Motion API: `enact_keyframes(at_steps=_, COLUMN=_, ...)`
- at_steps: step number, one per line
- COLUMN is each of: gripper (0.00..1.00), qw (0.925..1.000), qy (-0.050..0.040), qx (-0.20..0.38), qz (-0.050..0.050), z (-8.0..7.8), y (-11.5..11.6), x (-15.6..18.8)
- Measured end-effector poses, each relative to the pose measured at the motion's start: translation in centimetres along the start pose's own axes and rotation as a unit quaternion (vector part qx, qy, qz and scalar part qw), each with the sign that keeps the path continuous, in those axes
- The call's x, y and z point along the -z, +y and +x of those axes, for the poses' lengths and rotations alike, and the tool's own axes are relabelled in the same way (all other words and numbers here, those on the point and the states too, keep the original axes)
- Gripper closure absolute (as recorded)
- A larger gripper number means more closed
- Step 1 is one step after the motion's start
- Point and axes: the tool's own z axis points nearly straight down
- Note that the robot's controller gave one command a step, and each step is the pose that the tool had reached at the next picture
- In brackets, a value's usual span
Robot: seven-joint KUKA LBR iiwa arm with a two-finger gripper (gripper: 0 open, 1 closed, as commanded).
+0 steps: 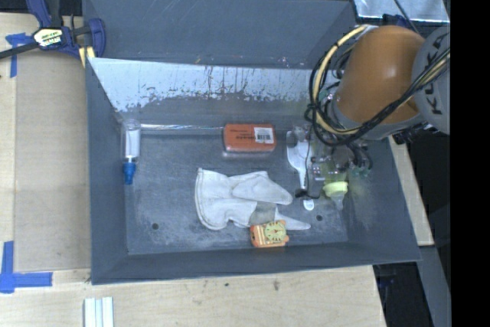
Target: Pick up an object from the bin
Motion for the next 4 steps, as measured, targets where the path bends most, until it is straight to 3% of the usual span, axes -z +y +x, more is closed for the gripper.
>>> enact_keyframes(at_steps=1, gripper=0.0, qw=1.0, qy=-0.0043, qx=0.001, qz=0.0, z=-0.2, y=0.0, x=0.5)
enact_keyframes(at_steps=2, gripper=0.0, qw=0.9999, qy=-0.0083, qx=-0.01, qz=0.001, z=-2.9, y=2.7, x=-3.9)
enact_keyframes(at_steps=3, gripper=0.0, qw=0.9994, qy=-0.0041, qx=-0.035, qz=-0.001, z=-2.8, y=4.1, x=-7.3)
enact_keyframes(at_steps=4, gripper=1.0, qw=0.9996, qy=-0.0095, qx=-0.027, qz=0.0, z=-4.4, y=5.6, x=-8.0)
